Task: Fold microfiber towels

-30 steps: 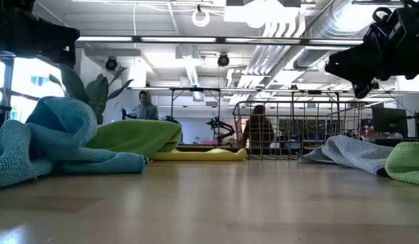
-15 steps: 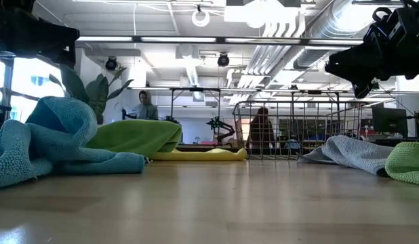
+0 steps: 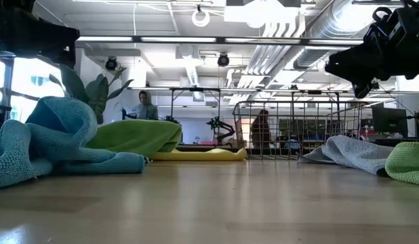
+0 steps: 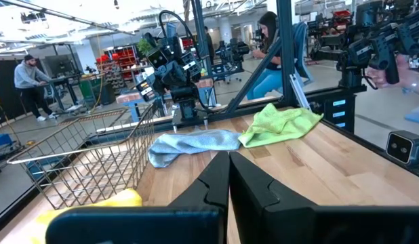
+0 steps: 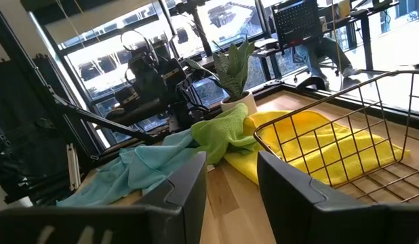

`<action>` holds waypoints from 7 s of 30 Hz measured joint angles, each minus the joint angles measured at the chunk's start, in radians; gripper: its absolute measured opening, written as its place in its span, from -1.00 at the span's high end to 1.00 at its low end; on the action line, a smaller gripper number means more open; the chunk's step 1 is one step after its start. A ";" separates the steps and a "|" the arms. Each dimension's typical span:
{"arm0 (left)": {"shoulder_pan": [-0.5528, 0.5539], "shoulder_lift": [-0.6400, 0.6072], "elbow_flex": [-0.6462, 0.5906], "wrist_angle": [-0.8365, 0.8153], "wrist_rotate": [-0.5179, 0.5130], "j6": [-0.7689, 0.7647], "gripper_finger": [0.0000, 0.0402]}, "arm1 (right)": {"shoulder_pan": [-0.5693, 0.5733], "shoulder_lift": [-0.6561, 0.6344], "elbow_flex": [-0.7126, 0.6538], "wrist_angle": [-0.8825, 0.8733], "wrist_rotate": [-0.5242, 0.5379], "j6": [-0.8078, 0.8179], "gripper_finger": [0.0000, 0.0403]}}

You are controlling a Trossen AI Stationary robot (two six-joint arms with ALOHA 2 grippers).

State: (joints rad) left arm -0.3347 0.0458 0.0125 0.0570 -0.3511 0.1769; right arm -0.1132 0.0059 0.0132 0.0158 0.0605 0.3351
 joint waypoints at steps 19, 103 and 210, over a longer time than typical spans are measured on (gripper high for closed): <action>0.000 0.000 0.000 0.050 0.000 -0.032 0.98 | 0.000 0.000 0.000 0.003 0.000 0.024 0.39; 0.217 0.770 0.537 0.193 -0.210 0.172 0.98 | 0.059 0.833 0.701 -0.395 0.175 -0.054 0.39; 0.082 1.374 0.653 0.302 0.075 -0.121 0.90 | 0.395 1.457 0.661 -0.250 0.153 0.044 0.39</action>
State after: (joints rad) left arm -0.2527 1.4201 0.6658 0.3595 -0.2761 0.0558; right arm 0.2822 1.4629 0.6746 -0.2344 0.2131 0.3791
